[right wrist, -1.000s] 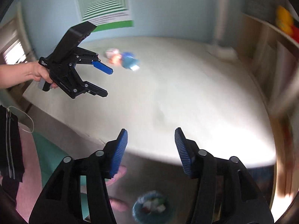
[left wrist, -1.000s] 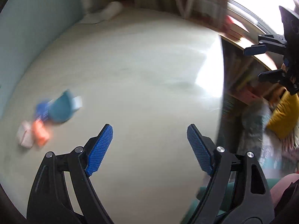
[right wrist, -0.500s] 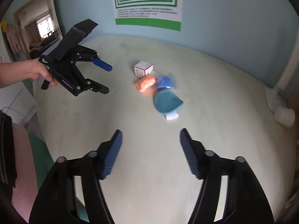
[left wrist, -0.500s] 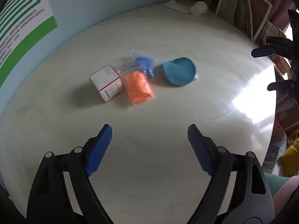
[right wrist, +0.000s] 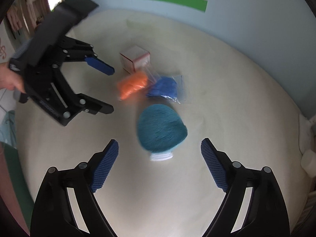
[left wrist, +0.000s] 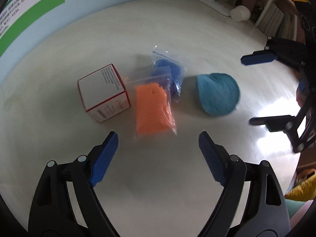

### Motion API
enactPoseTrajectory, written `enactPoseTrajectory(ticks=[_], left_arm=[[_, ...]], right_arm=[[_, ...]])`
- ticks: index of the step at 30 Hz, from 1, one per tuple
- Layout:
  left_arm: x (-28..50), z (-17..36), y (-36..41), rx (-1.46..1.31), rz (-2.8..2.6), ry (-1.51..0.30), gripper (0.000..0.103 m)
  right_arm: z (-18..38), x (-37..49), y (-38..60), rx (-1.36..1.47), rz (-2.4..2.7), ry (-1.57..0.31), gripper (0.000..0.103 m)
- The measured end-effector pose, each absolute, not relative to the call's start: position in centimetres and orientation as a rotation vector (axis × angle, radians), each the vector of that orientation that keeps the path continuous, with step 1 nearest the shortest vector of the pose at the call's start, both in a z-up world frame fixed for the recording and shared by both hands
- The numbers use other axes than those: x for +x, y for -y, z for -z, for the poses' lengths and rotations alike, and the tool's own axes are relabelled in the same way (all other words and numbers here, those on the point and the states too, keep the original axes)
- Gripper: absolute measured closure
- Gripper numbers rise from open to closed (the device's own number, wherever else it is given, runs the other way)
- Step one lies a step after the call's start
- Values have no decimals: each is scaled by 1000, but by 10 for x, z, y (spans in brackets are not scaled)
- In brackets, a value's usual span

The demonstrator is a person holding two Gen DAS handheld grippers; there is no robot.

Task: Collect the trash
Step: 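Grasp the orange bag with the left tool while the right grasps the teal sponge, then carry the orange bag and teal sponge over to the wastebasket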

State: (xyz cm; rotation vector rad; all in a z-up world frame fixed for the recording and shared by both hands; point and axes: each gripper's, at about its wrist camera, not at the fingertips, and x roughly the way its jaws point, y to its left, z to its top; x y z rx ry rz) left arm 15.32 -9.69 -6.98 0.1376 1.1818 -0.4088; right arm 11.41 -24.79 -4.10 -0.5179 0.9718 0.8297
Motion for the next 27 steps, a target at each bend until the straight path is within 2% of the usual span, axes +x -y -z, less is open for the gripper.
enactPoseTrajectory(ticks=[6, 9, 11, 12, 14, 16, 27], left_arm=[[168, 77, 99, 111, 359, -1178, 22], [171, 76, 97, 95, 349, -1167, 26], [173, 76, 95, 95, 342, -1164, 33], [173, 75, 94, 93, 340, -1162, 37], [171, 73, 90, 79, 337, -1162, 52], [170, 71, 85, 63, 332, -1168, 62], [151, 44, 66, 60, 334, -1119, 65]], right_arm=[[54, 130, 241, -554, -888, -1000, 18], [56, 130, 237, -586, -916, -968, 20], [57, 129, 233, -613, -944, -956, 30], [56, 128, 232, -611, -959, -952, 39], [53, 126, 230, -630, -957, -928, 40], [47, 127, 230, -622, -964, -918, 42], [-5, 131, 257, -442, -982, -891, 42]])
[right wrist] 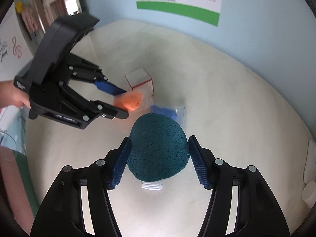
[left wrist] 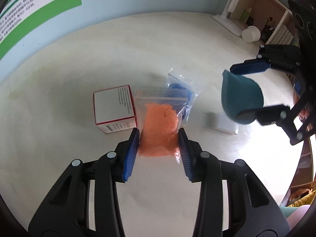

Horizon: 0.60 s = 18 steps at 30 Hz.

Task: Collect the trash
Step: 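Carry the orange bag and teal sponge over to the wastebasket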

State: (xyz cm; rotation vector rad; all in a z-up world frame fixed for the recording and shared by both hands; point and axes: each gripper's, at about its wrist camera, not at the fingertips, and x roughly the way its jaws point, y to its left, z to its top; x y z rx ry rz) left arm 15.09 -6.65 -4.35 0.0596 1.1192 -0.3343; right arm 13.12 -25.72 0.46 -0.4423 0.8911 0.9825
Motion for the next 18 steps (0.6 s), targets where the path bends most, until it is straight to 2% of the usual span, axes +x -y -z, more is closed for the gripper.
enactPoseTrajectory(ticks=[9, 18], left_arm=[[134, 20, 86, 182, 376, -1063, 65], [125, 5, 153, 261, 592, -1018, 65]], right_arm=[[-35, 121, 292, -370, -874, -867, 42], [-41, 68, 358, -253, -655, -882, 42]])
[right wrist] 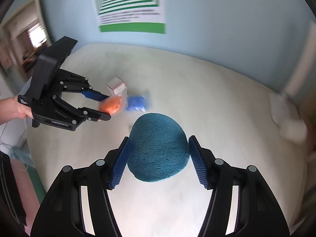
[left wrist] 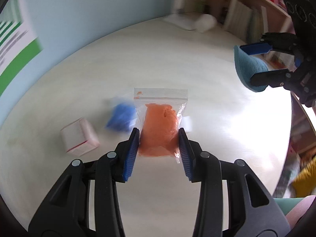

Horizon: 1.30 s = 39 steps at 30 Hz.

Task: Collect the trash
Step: 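Carry the orange bag and teal sponge over to the wastebasket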

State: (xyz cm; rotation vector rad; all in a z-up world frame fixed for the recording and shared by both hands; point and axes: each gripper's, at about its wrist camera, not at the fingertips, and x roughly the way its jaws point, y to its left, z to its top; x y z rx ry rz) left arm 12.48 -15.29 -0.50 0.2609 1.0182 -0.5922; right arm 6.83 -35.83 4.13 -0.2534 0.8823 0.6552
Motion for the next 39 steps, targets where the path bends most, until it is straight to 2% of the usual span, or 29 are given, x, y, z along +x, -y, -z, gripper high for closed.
enactPoseTrajectory(ticks=[9, 19, 28, 39], left_arm=[[80, -11, 255, 407, 939, -961, 65], [-22, -10, 364, 556, 1230, -932, 65], [-119, 14, 434, 651, 1367, -962, 65], [-200, 57, 482, 749, 1416, -1055, 65]], right_arm=[[-30, -45, 442, -88, -360, -918, 42], [-13, -175, 512, 74, -124, -933, 42], [2, -279, 562, 156, -48, -946, 42], [55, -370, 596, 276, -2, -1025, 42]])
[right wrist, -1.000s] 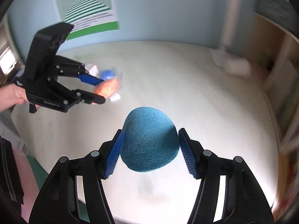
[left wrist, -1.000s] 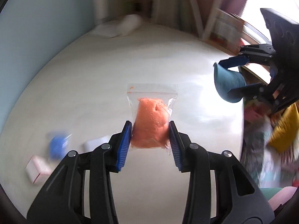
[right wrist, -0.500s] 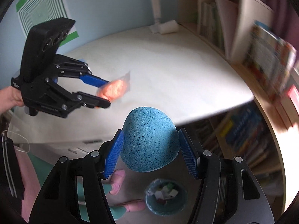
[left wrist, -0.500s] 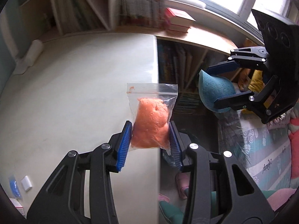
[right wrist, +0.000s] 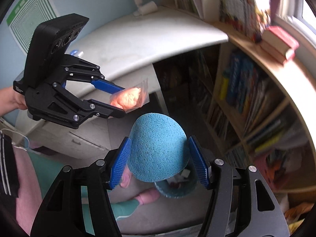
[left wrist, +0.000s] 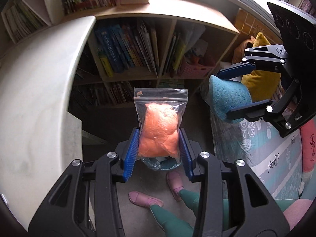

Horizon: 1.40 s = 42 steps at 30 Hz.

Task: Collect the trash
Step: 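Carry the orange bag and teal sponge over to the wastebasket, then open both tools to drop the bag and sponge into the wastebasket, then move both tools back over the table toward the blue bag and white card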

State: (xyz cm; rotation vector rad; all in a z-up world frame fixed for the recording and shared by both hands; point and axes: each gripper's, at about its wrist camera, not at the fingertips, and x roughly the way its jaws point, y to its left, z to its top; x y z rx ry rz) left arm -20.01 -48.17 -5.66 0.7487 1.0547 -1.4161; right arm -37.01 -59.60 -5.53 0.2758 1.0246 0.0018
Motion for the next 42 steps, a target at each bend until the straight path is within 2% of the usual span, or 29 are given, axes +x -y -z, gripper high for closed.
enactPoseTrajectory(ticks=[8, 16, 18, 20, 22, 25, 34, 42], left_arm=[[-228, 92, 496, 821, 1426, -1133, 65], [-252, 115, 507, 906, 1449, -1136, 65], [-257, 121, 509, 929, 1449, -1133, 59], [-261, 127, 512, 947, 1440, -1132, 42], [-263, 131, 515, 959, 1435, -1128, 35], [-262, 135, 516, 966, 1430, -1147, 33], [-242, 115, 501, 916, 1409, -1140, 33], [-193, 69, 462, 774, 1339, -1104, 31]], right_arm=[[92, -393, 601, 352, 3, -1071, 42], [109, -405, 606, 381, 39, -1095, 41], [115, -409, 610, 402, 42, -1105, 40], [117, -412, 611, 402, 51, -1110, 37], [119, -416, 612, 399, 65, -1113, 33], [122, -421, 616, 416, 78, -1118, 33], [112, -416, 618, 417, 66, -1093, 33], [74, -365, 609, 316, -39, -1029, 33]])
